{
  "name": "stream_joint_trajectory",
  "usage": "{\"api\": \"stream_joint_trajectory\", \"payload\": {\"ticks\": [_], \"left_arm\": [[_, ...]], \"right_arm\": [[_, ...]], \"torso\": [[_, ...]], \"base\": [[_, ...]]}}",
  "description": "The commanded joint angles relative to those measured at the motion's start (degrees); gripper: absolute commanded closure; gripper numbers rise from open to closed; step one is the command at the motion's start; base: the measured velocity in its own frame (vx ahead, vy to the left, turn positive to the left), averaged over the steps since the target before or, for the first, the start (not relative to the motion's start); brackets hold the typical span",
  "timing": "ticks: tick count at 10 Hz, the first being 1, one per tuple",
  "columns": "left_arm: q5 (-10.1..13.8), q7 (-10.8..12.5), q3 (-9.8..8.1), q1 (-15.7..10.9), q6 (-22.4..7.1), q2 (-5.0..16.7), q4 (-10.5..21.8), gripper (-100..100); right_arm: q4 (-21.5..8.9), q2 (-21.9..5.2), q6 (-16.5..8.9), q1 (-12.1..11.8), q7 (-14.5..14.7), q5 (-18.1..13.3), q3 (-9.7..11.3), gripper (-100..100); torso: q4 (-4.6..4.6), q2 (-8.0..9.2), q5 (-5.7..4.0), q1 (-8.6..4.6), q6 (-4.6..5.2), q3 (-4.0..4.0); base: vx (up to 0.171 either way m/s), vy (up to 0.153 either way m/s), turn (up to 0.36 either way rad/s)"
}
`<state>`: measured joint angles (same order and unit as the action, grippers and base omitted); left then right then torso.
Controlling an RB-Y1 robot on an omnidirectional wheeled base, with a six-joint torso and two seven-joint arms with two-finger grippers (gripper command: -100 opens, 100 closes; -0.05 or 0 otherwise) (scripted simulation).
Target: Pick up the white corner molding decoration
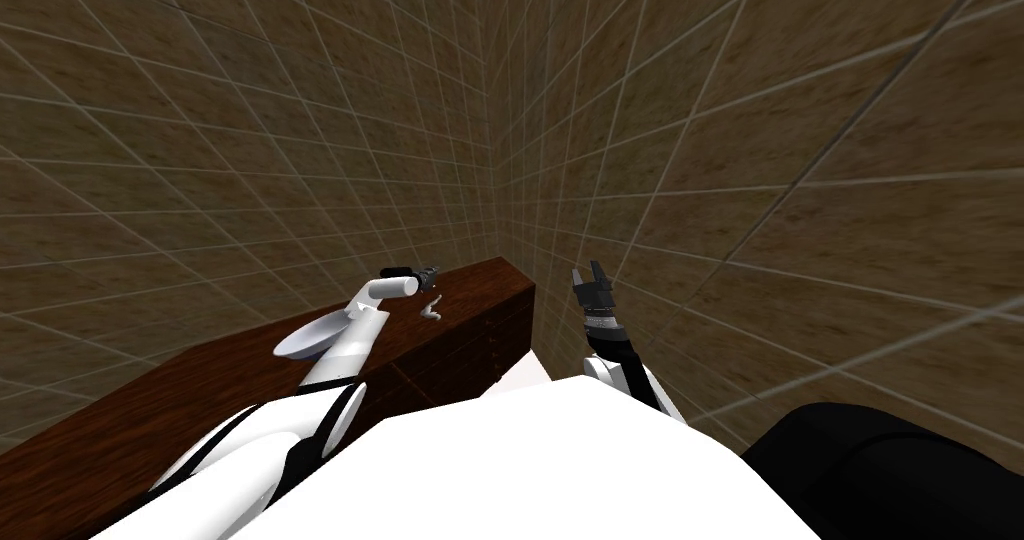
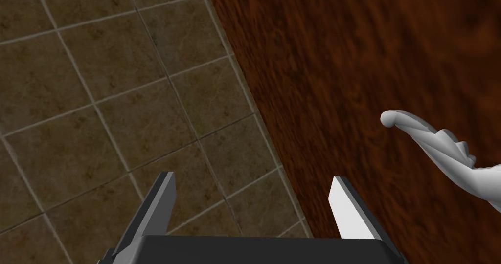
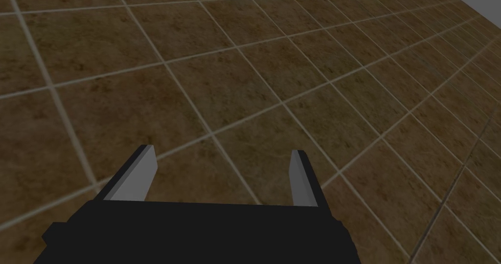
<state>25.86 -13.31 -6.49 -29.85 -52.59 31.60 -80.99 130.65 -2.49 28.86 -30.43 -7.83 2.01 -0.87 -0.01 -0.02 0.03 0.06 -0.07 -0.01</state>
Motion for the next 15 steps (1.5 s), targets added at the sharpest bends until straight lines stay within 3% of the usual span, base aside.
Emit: {"api": "stream_joint_trajectory", "payload": {"ticks": [1,3,4,5,6,8,9,10,13,15], "left_arm": [[0.81,0.11,0.63,-2.81,-2.86,0.75,2.86,-100],[0.81,0.11,0.63,-2.81,-5.08,0.75,3.57,-100],[1.51,0.23,1.31,-5.28,-7.36,1.33,6.11,-100],[1.51,0.23,1.31,-5.28,-8.88,1.33,6.82,-100],[2.15,0.41,2.04,-7.62,-10.70,1.82,8.75,-100],[2.15,0.41,2.04,-7.62,-12.99,1.82,10.03,-100],[2.74,0.63,2.82,-9.81,-15.17,2.22,13.06,-100],[2.74,0.63,2.82,-9.81,-16.75,2.22,13.19,-100],[3.77,1.18,4.46,-13.71,-21.86,2.72,18.52,-100],[3.77,1.18,4.46,-13.71,-23.76,2.72,19.26,-100]], "right_arm": [[0.00,0.00,0.00,0.00,0.00,0.00,0.00,0],[0.00,0.00,0.00,0.00,0.00,0.00,0.00,0],[0.00,0.00,0.00,0.00,0.00,0.00,0.00,0],[0.00,0.00,0.00,0.00,0.00,0.00,0.00,0],[0.00,0.00,0.00,0.00,0.00,0.00,0.00,0],[0.00,0.00,0.00,0.00,0.00,0.00,0.00,0],[0.00,0.00,0.00,0.00,0.00,0.00,0.00,0],[0.00,0.00,0.00,0.00,0.00,0.00,0.00,0],[0.00,0.00,0.00,0.00,0.00,0.00,0.00,0],[0.00,0.00,0.00,0.00,0.00,0.00,0.00,0]], "torso": [[0.00,0.00,0.00,0.00,0.00,0.00],[0.00,-0.01,0.00,0.02,0.00,-0.01],[0.00,0.00,0.00,0.00,0.00,0.00],[0.00,-0.02,-0.01,0.01,0.02,-0.01],[-0.01,-0.02,0.00,0.02,0.00,-0.01],[-0.01,-0.02,0.01,0.04,0.00,-0.02],[-0.01,-0.02,0.00,0.00,0.00,-0.01],[-0.01,-0.03,0.00,0.00,0.01,-0.02],[-0.01,-0.03,0.01,0.04,-0.01,-0.02],[-0.02,-0.04,0.02,0.04,-0.01,-0.03]], "base": [[0.002,0.014,-0.036],[0.003,0.013,-0.016],[0.005,0.017,-0.030],[0.006,0.021,-0.032],[0.007,0.026,-0.040],[0.006,0.016,-0.009],[0.011,0.013,-0.024],[0.010,0.018,-0.025],[0.010,0.025,-0.023],[0.008,0.015,-0.008]]}}
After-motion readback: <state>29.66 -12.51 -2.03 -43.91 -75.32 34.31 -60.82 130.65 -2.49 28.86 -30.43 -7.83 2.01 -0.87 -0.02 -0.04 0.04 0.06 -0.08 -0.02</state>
